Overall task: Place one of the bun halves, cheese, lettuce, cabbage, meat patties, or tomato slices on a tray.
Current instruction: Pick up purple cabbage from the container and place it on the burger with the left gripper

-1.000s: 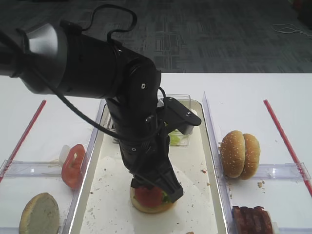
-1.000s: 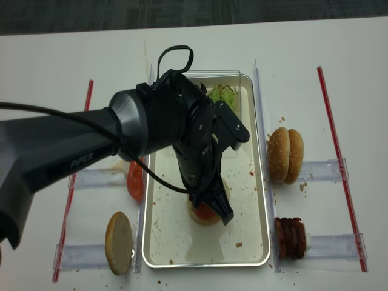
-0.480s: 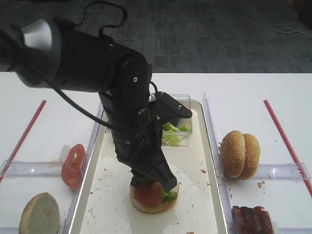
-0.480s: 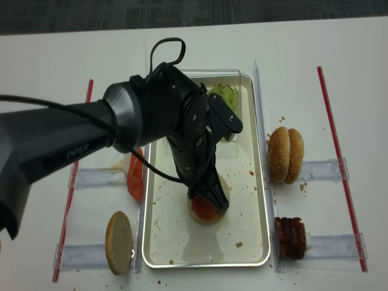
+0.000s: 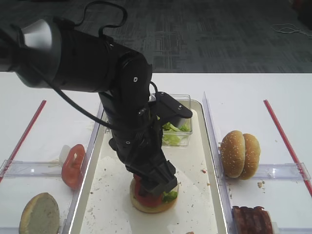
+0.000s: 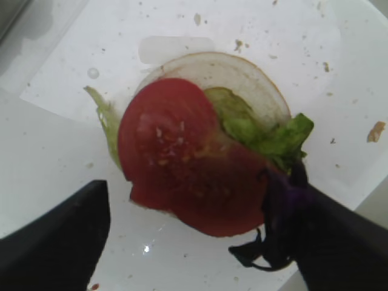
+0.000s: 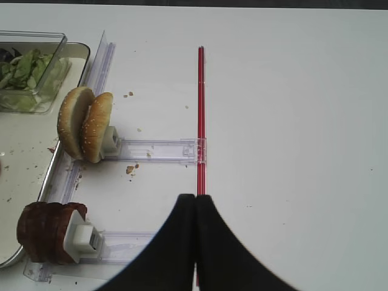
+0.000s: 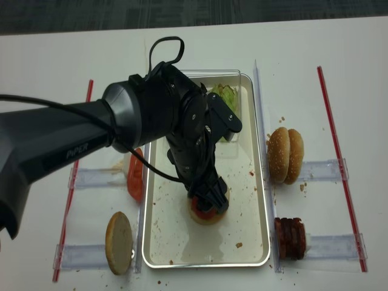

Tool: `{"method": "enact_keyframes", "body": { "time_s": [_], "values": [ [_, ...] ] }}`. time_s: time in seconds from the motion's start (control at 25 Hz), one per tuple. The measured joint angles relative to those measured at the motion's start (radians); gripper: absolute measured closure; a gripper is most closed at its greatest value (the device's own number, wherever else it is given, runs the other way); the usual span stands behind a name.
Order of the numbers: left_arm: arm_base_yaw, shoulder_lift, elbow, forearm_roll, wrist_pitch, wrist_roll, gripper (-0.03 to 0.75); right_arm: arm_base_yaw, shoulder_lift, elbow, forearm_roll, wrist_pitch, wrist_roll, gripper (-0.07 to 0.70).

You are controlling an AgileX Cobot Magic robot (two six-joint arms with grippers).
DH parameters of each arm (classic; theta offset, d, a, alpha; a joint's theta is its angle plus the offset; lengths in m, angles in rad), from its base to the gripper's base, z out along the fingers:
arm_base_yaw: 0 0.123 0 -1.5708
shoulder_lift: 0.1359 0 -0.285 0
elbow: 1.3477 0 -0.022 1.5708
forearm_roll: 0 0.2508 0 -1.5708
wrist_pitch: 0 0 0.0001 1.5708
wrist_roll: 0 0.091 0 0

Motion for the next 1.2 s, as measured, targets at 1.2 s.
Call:
{"method": "enact_keyframes", "body": {
  "time_s": [1.2],
  "values": [
    [0.033,0.000,0.000,0.004,-0.006,0.000,0.148,0.000,0.000,0.000,-0.001,0.000,0.002,0.316]
  ]
}}
